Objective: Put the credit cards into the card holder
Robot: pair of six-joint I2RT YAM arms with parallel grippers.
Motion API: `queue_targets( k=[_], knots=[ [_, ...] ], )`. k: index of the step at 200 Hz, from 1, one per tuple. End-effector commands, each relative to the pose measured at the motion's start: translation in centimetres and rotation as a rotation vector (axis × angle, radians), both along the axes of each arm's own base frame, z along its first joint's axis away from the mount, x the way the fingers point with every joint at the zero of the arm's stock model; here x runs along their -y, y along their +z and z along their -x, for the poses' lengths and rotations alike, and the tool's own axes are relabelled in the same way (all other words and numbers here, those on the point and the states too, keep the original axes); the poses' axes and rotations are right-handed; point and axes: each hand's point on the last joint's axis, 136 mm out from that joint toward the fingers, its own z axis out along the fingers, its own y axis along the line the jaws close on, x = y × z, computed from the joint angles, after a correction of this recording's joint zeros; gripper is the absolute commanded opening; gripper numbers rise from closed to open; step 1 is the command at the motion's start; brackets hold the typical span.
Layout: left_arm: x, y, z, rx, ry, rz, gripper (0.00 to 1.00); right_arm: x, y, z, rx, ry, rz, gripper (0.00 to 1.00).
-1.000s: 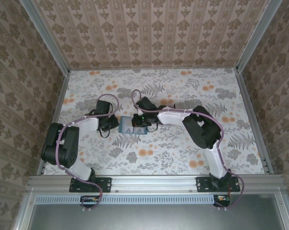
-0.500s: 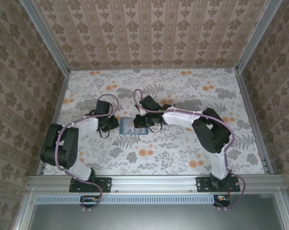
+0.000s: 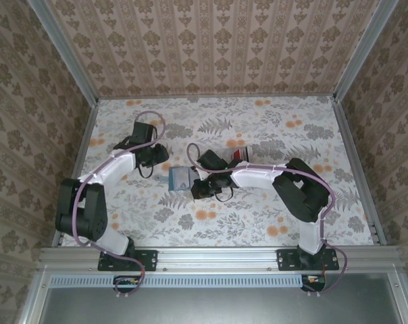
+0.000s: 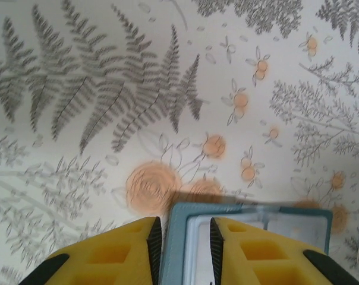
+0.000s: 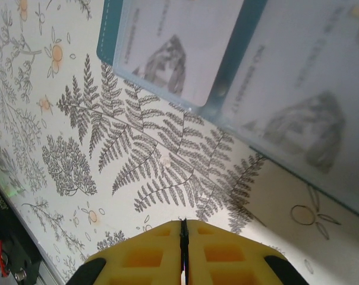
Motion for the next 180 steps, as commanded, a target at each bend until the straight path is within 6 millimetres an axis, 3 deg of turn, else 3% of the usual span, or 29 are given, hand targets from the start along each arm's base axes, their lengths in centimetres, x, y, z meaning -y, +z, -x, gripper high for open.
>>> queue_targets(
  k=[1, 42, 68, 132, 180],
  knots=[
    [1.0, -2.2, -0.6, -0.064, -0.061, -0.010, 0.29, 0.0, 0.4, 0.6, -0.009, 0.007, -0.023, 0.12],
    [2.3, -4.6, -2.5, -0.112, -0.094, 0.008, 0.28, 0.6, -1.0, 0.1, -0.008, -0.040, -0.004, 0.13],
    [2.6, -6.0, -2.5, -0.146, -0.104, 0.010, 0.28, 1.0, -1.7, -0.6, -0.007, -0.077, 0.006, 0.14],
    [2.3, -8.1, -0.7, -0.198, -0.100, 0.007, 0.27, 1.8, -2.9, -2.9, 0.017, -0.130, 0.024, 0.15],
    [1.2, -9.0, 2.0, -0.235, -0.089, -0.012, 0.25, 2.4, -2.8, -5.8, 0.049, -0.178, 0.024, 0.15]
  ],
)
